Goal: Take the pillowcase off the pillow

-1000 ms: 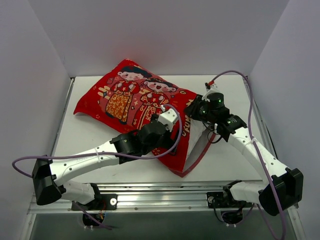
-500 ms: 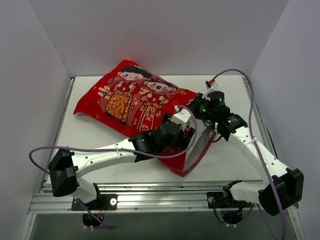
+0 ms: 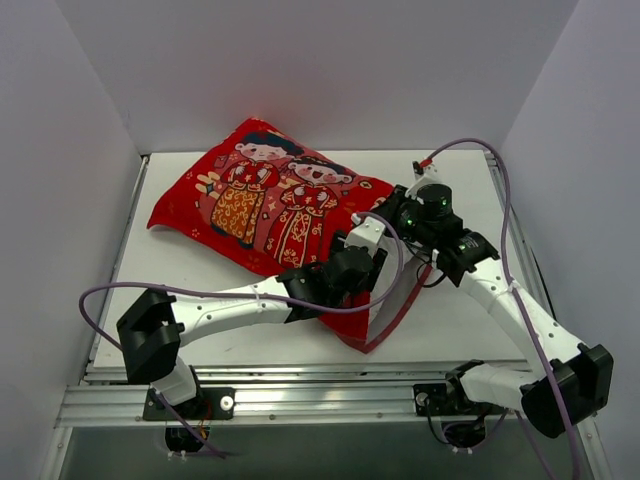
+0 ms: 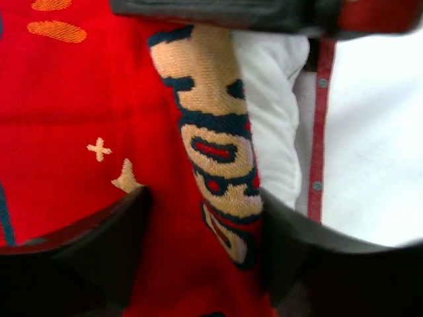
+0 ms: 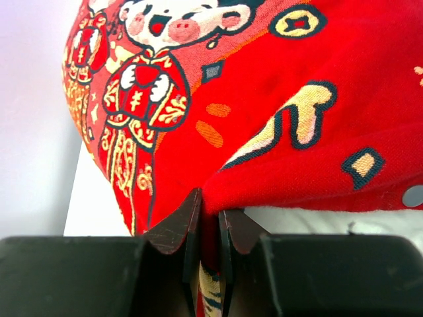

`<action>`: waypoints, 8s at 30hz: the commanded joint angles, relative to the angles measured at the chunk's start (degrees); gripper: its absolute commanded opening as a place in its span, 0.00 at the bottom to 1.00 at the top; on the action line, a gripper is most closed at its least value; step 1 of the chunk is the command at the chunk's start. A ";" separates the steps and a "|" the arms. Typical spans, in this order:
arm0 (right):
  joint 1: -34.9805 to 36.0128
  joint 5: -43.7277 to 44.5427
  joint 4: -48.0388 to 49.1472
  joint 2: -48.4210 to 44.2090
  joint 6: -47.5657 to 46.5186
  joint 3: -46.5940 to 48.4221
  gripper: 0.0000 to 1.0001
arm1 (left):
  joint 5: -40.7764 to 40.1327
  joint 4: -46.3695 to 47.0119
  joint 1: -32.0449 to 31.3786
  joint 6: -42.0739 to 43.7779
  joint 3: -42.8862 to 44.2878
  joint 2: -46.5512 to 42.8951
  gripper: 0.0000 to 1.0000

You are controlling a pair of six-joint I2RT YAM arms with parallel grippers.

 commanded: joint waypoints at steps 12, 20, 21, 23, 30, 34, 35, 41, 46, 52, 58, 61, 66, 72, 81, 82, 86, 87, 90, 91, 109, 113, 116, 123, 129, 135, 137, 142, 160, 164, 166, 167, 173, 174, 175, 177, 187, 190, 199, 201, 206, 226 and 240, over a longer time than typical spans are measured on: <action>-2.95 0.64 -2.14 -10.12 -0.57 -7.04 0.41 | -3.53 -6.02 0.80 -3.24 2.54 -3.78 0.02; -4.89 5.90 -11.36 -22.94 -0.39 -13.47 0.88 | -1.34 -11.40 1.06 -4.91 4.91 -5.45 0.02; -4.89 6.09 -12.16 -24.27 -0.30 -13.91 0.95 | -0.03 -11.31 1.15 -5.18 5.26 -5.54 0.02; -5.06 6.96 -14.89 -27.35 0.48 -15.14 1.00 | 0.77 -11.57 1.15 -5.27 5.88 -5.54 0.02; -4.97 -4.42 -12.18 -30.79 5.23 -22.69 1.00 | 1.13 -13.95 1.24 -3.86 10.62 -3.78 0.02; -4.89 -12.18 -2.27 -28.43 9.36 -28.41 1.00 | 1.57 -13.77 1.24 -4.30 11.42 -3.34 0.02; -4.80 -12.89 -1.02 -27.72 9.80 -29.02 1.00 | 1.74 -13.51 1.24 -4.73 11.42 -3.25 0.02; -4.71 -15.62 7.15 -20.34 9.89 -31.58 1.00 | 2.62 -14.38 1.15 -6.23 10.89 -2.90 0.02; -4.45 -17.12 11.39 -16.47 11.65 -34.48 1.00 | 2.71 -14.56 1.15 -6.41 11.07 -2.99 0.02; -4.45 -12.11 3.41 -18.39 10.07 -34.57 1.00 | 2.71 -14.74 1.15 -6.50 10.89 -2.55 0.02; -4.53 -16.75 12.51 -14.98 10.94 -38.69 1.00 | 3.24 -14.91 1.15 -6.94 9.93 -2.37 0.02; -4.36 -22.55 21.64 -8.39 11.74 -40.10 1.00 | 3.15 -15.09 1.15 -7.38 9.23 -2.99 0.02; -3.48 -28.10 37.80 0.05 14.10 -40.72 0.85 | 3.41 -15.00 1.15 -8.25 8.08 -3.43 0.02; -2.07 -24.07 36.81 -3.17 12.01 -35.81 0.06 | 4.12 -18.16 1.15 -10.10 6.59 -4.65 0.02; -2.60 -16.42 20.89 -14.78 5.85 -23.07 0.00 | -0.89 -25.10 1.24 -12.74 1.93 -12.83 0.02; -2.69 -16.41 20.36 -15.23 5.85 -22.10 0.00 | -1.94 -26.33 1.32 -12.82 1.23 -13.27 0.02; -2.86 -14.31 15.26 -16.90 4.10 -16.48 0.00 | -4.31 -29.59 1.32 -13.35 -0.35 -16.51 0.02; -3.12 -13.96 13.25 -16.99 2.61 -14.03 0.00 | -4.58 -30.11 1.32 -13.35 -0.71 -17.13 0.02; -3.74 -10.97 7.72 -16.12 -0.55 -9.45 0.00 | -4.50 -31.88 1.32 -14.05 -2.64 -19.59 0.02; -4.00 -9.92 7.00 -15.67 -1.09 -6.91 0.00 | -4.24 -32.75 1.32 -14.32 -3.08 -20.21 0.02; -5.24 -13.33 4.18 -10.13 0.66 3.93 0.00 | -18.28 -34.09 14.14 -28.82 -17.67 -22.95 0.03; -5.24 -14.04 2.25 -11.19 0.93 5.59 0.00 | -25.83 -27.94 16.96 -31.10 -19.95 -18.65 0.05; -5.24 -15.26 2.16 -12.50 1.71 5.95 0.00 | -28.66 -28.27 21.08 -36.87 -20.05 -16.53 0.09; -5.24 -21.24 4.80 -13.47 4.62 0.86 0.00 | -31.91 -12.99 26.63 -32.87 -21.37 -14.51 0.20; -5.24 -18.52 0.05 -15.67 1.81 -0.11 0.00 | -26.15 -10.25 33.75 -29.61 -17.42 -9.67 0.32; -4.54 -21.15 7.16 -13.74 4.79 -4.77 0.00 | -12.34 -3.58 29.10 -24.96 -20.57 -10.01 0.47; -2.79 -20.20 7.87 -12.25 4.45 -5.56 0.00 | -8.47 -3.14 28.49 -22.34 -21.19 -13.51 0.58; 1.26 -15.10 8.04 -9.43 2.60 -5.39 0.00 | 3.83 -5.68 25.50 -14.51 -19.61 -23.98 0.95; 4.52 -9.91 11.12 -1.61 3.21 -0.12 0.00 | 2.28 -12.36 -2.63 14.94 -2.65 -22.26 0.94; 4.61 -9.56 10.07 -1.26 3.04 1.11 0.00 | 0.78 -12.81 -4.04 16.35 -1.24 -18.99 0.94; 4.78 -9.56 10.15 -1.08 3.12 1.64 0.00 | 0.34 -12.54 -4.13 16.88 -0.89 -17.50 0.94; 4.96 -9.56 10.24 -0.91 3.12 1.73 0.00 | 0.34 -12.54 -4.21 17.14 -0.71 -16.97 0.94; 5.75 -9.73 10.42 -0.47 3.82 2.96 0.00 | -3.26 -11.75 -4.30 17.32 0.43 -11.87 0.94; 6.01 -9.73 10.51 -0.47 3.91 3.05 0.00 | -3.96 -12.10 -4.30 17.32 0.69 -11.00 0.94; 6.45 -9.56 10.59 -0.55 4.00 3.22 0.00 | -4.84 -12.10 -4.30 17.32 0.96 -9.33 0.96; 6.80 -9.38 10.68 -0.55 4.35 3.49 0.00 | -7.39 -11.67 -4.21 17.15 1.14 -7.92 0.89; 7.60 -7.89 9.11 -1.87 3.57 2.96 0.00 | -14.52 -8.94 -3.77 16.18 1.66 -7.11 0.02; 7.42 -5.44 5.61 -2.48 1.20 3.84 0.00 | -14.08 -8.94 -3.77 15.74 0.79 -9.31 0.02; -4.51 5.89 -10.65 -4.86 -3.46 11.22 0.56 | -14.78 -13.51 -3.69 11.44 -0.45 -11.43 0.02; -6.20 8.19 -12.51 -4.95 -4.52 11.92 0.63 | -14.25 -14.03 -3.69 11.17 0.08 -11.51 0.02; -11.47 12.94 -15.68 -4.42 -5.05 11.84 0.66 | -13.90 -15.09 -3.69 10.99 1.48 -11.69 0.02; -15.26 1.70 -4.79 -2.58 7.61 -2.05 0.60 | -12.76 -14.91 -3.77 10.82 1.40 -12.74 0.02; -15.34 4.06 -1.71 1.99 8.40 -0.12 0.39 | -11.44 -16.67 -3.77 9.59 -0.09 -15.03 0.02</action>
